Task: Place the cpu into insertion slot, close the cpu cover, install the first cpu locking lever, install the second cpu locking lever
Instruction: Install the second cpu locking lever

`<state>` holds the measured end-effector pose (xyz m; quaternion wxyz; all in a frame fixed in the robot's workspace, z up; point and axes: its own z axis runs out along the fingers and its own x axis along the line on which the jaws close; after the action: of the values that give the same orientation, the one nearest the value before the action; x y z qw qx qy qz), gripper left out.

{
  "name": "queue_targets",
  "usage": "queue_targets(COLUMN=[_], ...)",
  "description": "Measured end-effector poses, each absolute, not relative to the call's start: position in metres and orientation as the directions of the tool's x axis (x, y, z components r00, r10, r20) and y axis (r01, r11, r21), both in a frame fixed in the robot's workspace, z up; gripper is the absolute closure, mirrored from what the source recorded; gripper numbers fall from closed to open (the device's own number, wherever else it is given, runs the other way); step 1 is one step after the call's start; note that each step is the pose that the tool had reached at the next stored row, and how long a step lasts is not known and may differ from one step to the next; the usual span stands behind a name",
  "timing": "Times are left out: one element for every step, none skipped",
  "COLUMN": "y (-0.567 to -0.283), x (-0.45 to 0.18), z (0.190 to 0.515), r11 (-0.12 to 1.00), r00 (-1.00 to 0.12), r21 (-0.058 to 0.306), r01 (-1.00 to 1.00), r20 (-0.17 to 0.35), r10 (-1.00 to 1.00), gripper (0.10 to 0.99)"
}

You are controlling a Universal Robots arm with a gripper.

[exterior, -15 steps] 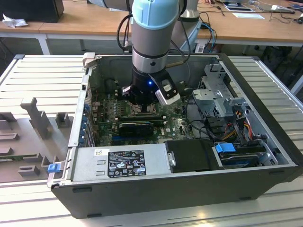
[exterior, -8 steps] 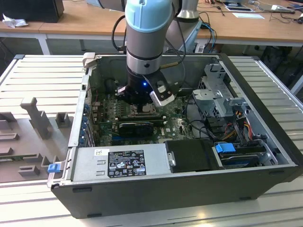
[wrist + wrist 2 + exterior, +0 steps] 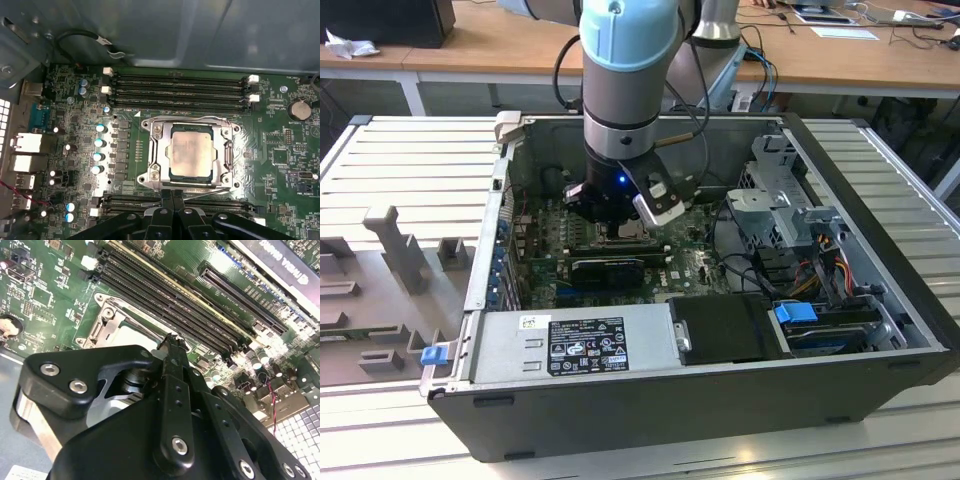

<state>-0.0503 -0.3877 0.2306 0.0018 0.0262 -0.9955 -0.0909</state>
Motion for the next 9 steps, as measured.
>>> queue_targets(y=[-0.388, -0.388, -0.388, -0.388, -0.388, -0.389, -0.39, -0.39, -0.39], x=[-0.051, -0.051, -0.051, -0.053, -0.055, -0.056, -0.056, -0.056, -0.057], z=[0.23, 0.23, 0.23, 0.229, 0.228, 0.226, 0.222, 0.219, 0.217], r11=[0.982, 0.982, 0.982, 0.982, 0.982, 0.981, 0.981, 0.98, 0.98], r00=[-0.999, -0.999, -0.999, -0.999, -0.999, -0.999, -0.998, -0.998, -0.998], r21=[0.182, 0.182, 0.182, 0.182, 0.184, 0.187, 0.188, 0.189, 0.191], r01=[-0.052, -0.052, -0.052, -0.052, -0.053, -0.054, -0.056, -0.058, -0.06], r20=[-0.001, -0.001, -0.001, -0.001, -0.001, -0.002, -0.002, -0.002, -0.002], r10=[-0.053, -0.053, -0.053, -0.053, -0.053, -0.054, -0.056, -0.059, -0.061], gripper=[0.98, 0.98, 0.98, 0.98, 0.98, 0.98, 0.98, 0.98, 0.98])
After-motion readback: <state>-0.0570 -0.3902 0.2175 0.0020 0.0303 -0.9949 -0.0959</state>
